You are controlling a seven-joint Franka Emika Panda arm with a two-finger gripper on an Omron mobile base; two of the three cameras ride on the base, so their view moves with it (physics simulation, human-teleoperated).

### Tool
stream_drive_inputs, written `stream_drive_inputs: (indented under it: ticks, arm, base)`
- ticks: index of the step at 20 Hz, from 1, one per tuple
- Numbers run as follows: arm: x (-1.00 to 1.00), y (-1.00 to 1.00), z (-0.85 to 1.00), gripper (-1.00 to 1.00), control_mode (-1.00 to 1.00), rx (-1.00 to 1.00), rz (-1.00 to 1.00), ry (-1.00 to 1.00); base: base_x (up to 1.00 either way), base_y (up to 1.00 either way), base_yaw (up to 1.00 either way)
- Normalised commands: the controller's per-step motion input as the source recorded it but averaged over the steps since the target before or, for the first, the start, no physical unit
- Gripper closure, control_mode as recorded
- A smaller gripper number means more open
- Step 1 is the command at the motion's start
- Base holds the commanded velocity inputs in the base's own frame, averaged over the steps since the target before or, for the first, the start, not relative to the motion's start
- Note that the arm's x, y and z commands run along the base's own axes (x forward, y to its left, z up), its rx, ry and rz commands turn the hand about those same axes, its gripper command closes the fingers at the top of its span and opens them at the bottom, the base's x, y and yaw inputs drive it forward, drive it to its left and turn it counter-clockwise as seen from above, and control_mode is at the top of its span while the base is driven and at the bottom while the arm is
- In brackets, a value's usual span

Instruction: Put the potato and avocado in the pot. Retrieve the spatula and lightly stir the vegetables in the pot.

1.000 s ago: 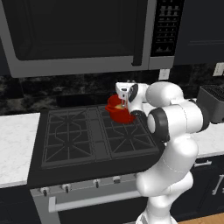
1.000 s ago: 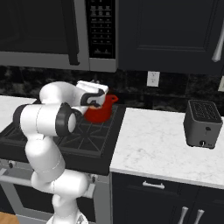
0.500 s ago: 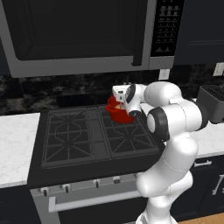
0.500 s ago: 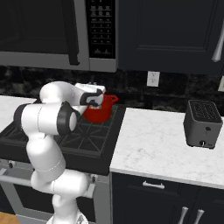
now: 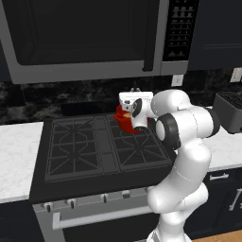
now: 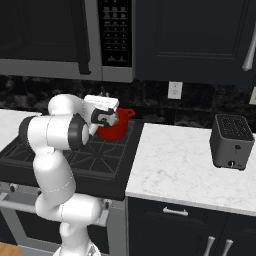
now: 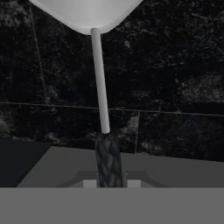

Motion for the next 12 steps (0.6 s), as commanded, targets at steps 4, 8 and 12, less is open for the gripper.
stream_drive_inputs:
  ticks: [4, 8, 12]
  arm:
    - [0.00, 0.00, -0.49, 1.00, -1.00, 0.00, 0.00, -0.02]
    - [0.00, 0.00, -0.10, 1.00, -1.00, 0.00, 0.00, -0.22]
    - [0.00, 0.01, 0.17, 1.00, -1.00, 0.00, 0.00, -0.28]
  base:
    - [0.00, 0.00, 0.00]
    - [0.00, 0.00, 0.00]
    - [0.00, 0.00, 0.00]
